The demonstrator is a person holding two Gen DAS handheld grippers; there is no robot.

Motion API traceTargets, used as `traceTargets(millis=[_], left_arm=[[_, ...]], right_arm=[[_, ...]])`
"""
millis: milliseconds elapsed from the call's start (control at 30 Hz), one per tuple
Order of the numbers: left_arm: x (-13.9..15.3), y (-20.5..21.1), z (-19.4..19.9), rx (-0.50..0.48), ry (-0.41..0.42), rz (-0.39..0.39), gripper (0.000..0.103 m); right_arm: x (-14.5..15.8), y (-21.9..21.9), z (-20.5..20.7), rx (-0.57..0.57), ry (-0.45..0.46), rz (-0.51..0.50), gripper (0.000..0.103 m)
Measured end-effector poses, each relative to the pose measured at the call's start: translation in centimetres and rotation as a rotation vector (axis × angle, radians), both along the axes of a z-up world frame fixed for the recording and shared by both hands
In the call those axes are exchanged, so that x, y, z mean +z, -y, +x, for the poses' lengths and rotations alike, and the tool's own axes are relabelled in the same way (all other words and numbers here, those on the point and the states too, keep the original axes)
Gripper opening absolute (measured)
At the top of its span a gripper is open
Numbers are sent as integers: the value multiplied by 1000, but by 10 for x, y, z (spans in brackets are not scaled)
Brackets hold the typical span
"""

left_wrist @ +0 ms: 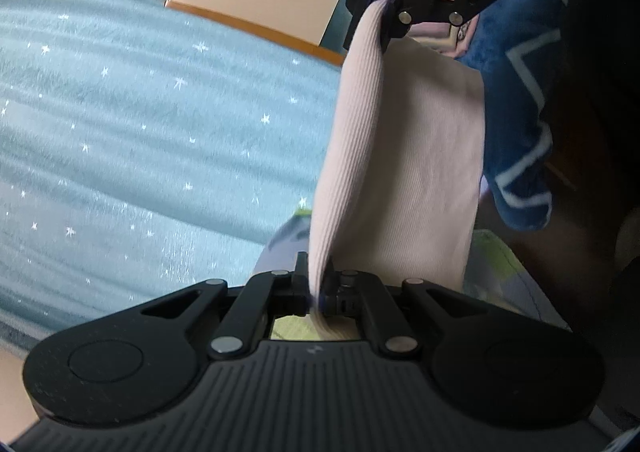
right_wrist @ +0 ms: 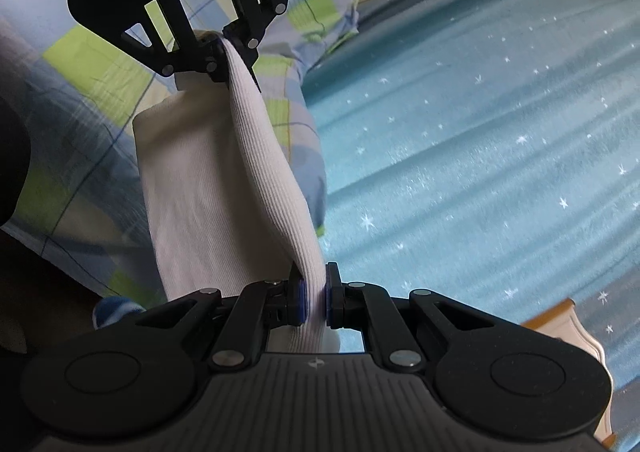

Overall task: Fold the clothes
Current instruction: 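Lift the folded undershirt with both grippers and carry it toward the clothes stack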

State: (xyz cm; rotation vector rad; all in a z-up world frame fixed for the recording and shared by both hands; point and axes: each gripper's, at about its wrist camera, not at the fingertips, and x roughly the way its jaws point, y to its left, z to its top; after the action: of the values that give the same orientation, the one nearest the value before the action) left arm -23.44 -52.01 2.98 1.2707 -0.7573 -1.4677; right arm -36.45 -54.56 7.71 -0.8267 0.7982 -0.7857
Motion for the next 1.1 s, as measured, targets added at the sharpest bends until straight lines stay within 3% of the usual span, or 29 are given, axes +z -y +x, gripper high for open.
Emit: traceTargets(millis=[400, 733, 933, 1100], left_arm=[[4, 15, -43, -132, 16, 11, 3], [15, 16, -95, -334, -79, 37, 3], [25, 59, -141, -451, -142, 60, 3], [44, 125, -191, -486, -133, -3, 3]], right_arm=[[3, 3, -50, -99, 20, 16, 7], [14, -8, -121, -237, 7, 62, 7], [29, 18, -170, -350, 16, 85, 7], [49, 86, -208, -411, -38, 1, 7]])
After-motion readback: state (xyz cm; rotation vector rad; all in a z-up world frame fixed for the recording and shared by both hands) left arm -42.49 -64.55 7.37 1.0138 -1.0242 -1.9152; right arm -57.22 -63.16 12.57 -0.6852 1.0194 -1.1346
